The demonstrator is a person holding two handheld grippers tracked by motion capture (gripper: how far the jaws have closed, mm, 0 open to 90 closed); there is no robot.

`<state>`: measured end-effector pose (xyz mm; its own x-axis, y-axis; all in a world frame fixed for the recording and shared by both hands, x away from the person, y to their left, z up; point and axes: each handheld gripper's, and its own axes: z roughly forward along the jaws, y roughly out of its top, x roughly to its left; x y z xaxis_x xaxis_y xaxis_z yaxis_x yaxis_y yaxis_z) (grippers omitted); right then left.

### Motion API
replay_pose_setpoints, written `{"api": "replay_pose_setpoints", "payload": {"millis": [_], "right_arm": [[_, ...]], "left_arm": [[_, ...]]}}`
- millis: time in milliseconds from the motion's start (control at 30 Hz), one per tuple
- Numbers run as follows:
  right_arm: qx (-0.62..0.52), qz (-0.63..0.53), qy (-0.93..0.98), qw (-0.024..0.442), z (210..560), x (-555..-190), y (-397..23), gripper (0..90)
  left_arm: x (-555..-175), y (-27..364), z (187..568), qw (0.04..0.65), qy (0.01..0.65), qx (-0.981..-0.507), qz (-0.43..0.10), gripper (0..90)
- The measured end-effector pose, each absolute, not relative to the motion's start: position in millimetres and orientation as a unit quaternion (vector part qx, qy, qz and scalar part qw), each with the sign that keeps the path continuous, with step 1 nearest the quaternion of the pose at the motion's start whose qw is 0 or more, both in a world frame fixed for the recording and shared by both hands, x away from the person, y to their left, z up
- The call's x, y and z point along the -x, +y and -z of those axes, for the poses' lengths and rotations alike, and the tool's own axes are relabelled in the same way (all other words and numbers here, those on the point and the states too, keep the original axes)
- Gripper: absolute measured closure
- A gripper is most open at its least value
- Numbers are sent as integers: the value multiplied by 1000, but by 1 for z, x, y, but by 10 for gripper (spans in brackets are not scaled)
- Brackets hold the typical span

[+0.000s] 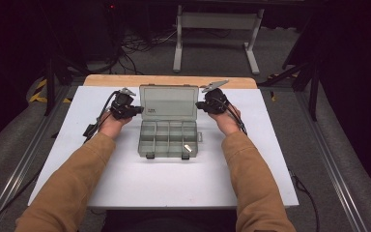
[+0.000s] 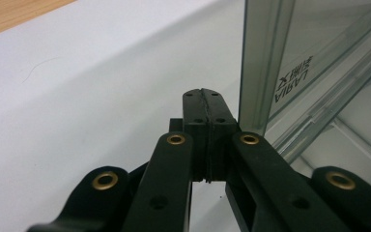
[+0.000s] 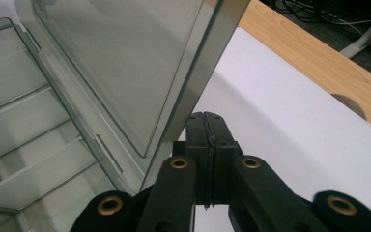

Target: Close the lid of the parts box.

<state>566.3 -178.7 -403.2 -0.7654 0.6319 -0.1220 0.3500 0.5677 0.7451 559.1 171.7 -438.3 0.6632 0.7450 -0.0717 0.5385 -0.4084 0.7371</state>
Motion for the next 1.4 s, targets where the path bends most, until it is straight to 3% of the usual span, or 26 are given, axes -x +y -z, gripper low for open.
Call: {"api": "replay_pose_setpoints", "payload": {"millis": [1400], "right_arm": [[-236, -367, 882, 179, 385, -531, -183, 896]], "left_arm": [[-534, 183, 421, 399, 340, -843, -118, 894]]}}
